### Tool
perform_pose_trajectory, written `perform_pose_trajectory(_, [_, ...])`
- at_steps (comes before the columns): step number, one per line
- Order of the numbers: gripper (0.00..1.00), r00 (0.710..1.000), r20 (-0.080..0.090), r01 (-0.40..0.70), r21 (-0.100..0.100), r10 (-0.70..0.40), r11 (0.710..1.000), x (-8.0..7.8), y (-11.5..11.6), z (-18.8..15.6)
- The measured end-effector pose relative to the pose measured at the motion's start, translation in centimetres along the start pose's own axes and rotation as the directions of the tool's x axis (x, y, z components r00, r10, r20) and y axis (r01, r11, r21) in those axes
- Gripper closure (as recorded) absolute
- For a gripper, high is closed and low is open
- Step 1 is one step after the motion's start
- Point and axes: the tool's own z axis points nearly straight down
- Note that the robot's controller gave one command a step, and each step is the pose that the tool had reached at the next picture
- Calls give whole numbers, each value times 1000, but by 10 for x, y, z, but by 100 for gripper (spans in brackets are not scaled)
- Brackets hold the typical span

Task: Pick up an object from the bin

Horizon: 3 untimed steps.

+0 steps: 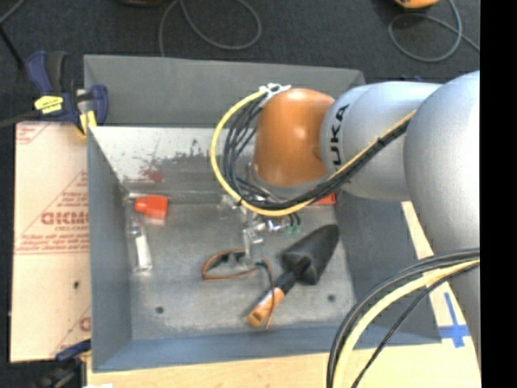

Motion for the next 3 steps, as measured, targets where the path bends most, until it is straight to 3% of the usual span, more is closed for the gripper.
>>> perform_pose_trajectory(1, [100, 987, 18, 160, 4, -160, 987, 62, -13, 18])
perform_pose_trajectory(2, [100, 987, 18, 159, 4, -159, 987, 62, -13, 18])
perform_pose_trajectory(3, [100, 987, 13, 160, 3, -160, 987, 66, -12, -9])
